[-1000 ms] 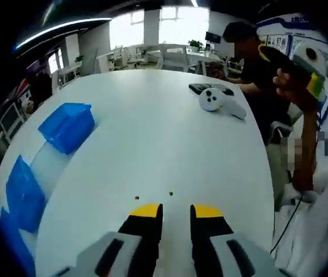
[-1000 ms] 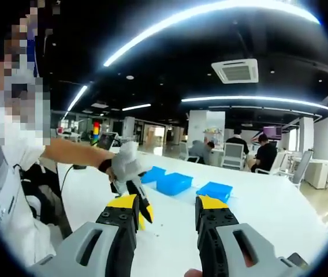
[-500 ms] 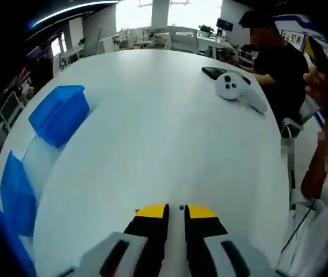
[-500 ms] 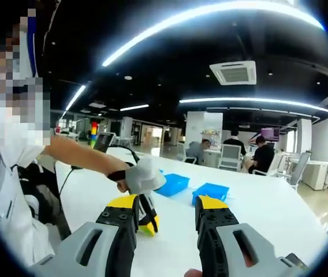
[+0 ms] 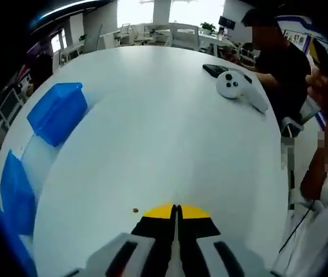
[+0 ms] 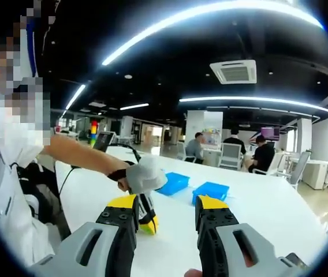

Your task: Pick up the resistors one by one and place each resistor into its matching bin, sorting the parts by color and model until every resistor is separated into the correct bin for its type

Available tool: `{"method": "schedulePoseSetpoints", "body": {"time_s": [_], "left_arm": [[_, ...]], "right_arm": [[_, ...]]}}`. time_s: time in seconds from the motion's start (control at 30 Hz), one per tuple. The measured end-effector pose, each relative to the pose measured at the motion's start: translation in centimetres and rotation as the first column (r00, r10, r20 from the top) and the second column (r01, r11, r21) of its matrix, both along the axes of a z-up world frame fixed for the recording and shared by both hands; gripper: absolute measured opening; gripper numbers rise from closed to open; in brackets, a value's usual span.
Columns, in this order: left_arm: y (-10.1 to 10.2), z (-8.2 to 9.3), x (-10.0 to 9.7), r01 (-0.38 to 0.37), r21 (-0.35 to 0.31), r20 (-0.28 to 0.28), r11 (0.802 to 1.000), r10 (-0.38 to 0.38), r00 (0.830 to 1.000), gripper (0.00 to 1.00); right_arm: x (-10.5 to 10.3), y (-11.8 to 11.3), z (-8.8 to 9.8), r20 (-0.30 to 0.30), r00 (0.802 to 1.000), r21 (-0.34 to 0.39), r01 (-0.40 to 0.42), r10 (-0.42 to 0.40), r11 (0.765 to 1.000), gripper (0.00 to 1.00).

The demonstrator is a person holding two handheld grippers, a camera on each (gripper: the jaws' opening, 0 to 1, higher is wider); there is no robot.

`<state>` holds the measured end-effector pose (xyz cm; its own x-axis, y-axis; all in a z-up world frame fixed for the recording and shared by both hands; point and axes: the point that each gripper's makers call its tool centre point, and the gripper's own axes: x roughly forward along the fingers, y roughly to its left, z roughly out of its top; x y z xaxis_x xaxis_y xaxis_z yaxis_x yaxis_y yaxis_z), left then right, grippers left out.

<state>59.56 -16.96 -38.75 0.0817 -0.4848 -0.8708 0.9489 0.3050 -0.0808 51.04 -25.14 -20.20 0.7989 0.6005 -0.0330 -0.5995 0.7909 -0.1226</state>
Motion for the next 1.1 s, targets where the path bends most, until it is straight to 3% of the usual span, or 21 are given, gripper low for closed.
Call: {"method": "schedulePoseSetpoints", "body": {"time_s": [0.2, 0.33, 0.47, 0.53, 0.67, 0.73, 0.8, 0.9, 1.0, 1.1], "left_arm": [[1.0, 5.1, 0.4, -0.037, -0.169, 0.043, 0.985, 0.044, 0.998, 0.05], [3.2, 8.9, 0.7, -0.081, -0.310, 0.075, 0.947, 0.110, 0.991, 0.05], [7.2, 12.9, 1.0, -0.151, -0.491, 0.112, 0.858, 0.234, 0.966, 0.05], [9.6, 14.6, 0.8, -0.191, -0.584, 0.093, 0.789, 0.299, 0.950, 0.05], [13.7, 16.4, 0.2, -0.225, -0.677, 0.082, 0.701, 0.375, 0.923, 0.05], [15.8, 17.4, -0.3, -0.247, -0.739, 0.060, 0.627, 0.425, 0.903, 0.05], [17.7, 18.1, -1.0, -0.242, -0.787, 0.058, 0.568, 0.457, 0.887, 0.05], [20.1, 18.6, -1.5, -0.248, -0.824, 0.061, 0.509, 0.514, 0.856, 0.05], [22.1, 19.4, -2.1, -0.231, -0.855, 0.086, 0.463, 0.568, 0.819, 0.05], [23.4, 19.4, -2.1, -0.203, -0.855, 0.153, 0.477, 0.607, 0.780, 0.05]], "right_arm": [[0.2, -0.3, -0.2, -0.005, 1.000, 0.003, 0.008, -0.008, 1.000, 0.41], [0.2, -0.3, -0.2, -0.006, 1.000, 0.004, 0.009, -0.009, 1.000, 0.41], [0.2, 0.2, -0.2, -0.006, 1.000, -0.002, 0.004, -0.004, 1.000, 0.41], [0.3, 0.4, -0.4, -0.008, 1.000, -0.007, 0.000, 0.000, 1.000, 0.41], [0.4, 0.7, -0.6, -0.016, 1.000, -0.012, -0.004, 0.004, 1.000, 0.41], [0.5, 0.8, -0.6, -0.019, 1.000, -0.011, -0.005, 0.005, 1.000, 0.41], [0.6, 0.9, -0.7, -0.022, 1.000, -0.009, -0.006, 0.005, 1.000, 0.41], [0.9, 1.0, -1.0, -0.031, 0.999, -0.012, -0.009, 0.009, 1.000, 0.41], [1.1, 1.3, -1.1, -0.040, 0.999, -0.015, -0.015, 0.015, 1.000, 0.41], [1.1, 1.6, -1.2, -0.043, 0.999, -0.019, -0.022, 0.021, 1.000, 0.41]]}}
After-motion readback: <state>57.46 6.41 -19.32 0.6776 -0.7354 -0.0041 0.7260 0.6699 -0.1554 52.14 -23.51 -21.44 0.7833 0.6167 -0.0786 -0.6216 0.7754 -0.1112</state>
